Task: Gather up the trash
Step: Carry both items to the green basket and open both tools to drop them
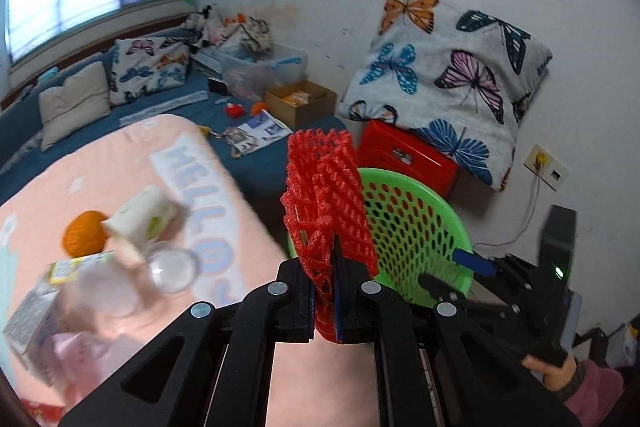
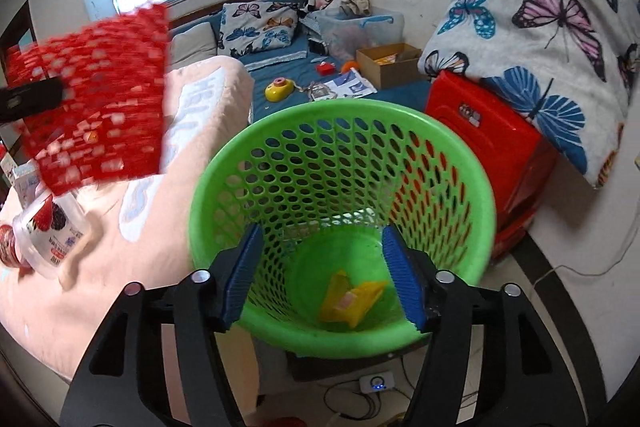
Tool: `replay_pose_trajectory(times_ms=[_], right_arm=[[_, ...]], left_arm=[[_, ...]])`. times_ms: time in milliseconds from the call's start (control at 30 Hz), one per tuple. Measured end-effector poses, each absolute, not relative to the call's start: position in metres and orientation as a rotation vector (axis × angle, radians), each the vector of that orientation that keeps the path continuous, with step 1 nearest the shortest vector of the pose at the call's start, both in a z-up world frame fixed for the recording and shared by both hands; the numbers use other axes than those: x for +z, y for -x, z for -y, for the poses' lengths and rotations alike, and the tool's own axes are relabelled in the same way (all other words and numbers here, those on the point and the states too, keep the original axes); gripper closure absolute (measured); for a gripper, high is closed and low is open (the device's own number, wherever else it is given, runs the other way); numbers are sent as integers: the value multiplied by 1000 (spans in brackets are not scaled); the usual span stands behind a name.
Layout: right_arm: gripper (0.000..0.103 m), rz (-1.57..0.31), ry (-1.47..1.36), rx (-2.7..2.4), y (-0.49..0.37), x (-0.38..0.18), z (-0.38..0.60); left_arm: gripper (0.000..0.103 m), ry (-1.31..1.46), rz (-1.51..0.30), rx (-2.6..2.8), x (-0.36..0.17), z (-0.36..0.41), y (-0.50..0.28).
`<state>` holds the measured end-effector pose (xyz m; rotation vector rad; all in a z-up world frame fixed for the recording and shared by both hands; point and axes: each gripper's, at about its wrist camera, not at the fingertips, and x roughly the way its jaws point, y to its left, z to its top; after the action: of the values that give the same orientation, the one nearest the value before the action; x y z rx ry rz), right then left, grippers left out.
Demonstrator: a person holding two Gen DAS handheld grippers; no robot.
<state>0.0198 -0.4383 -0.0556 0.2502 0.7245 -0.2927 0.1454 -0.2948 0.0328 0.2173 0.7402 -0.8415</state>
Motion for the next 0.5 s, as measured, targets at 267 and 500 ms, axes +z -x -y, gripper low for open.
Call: replay_pose_trajectory(times_ms=[267, 500], right_arm=[[32, -695, -250, -327, 12, -52, 443], [31, -691, -291, -355, 29, -56, 451]], left_arm=[[91, -234, -835, -870, -3, 341, -160], [63, -265, -878, -880, -25, 360, -160]])
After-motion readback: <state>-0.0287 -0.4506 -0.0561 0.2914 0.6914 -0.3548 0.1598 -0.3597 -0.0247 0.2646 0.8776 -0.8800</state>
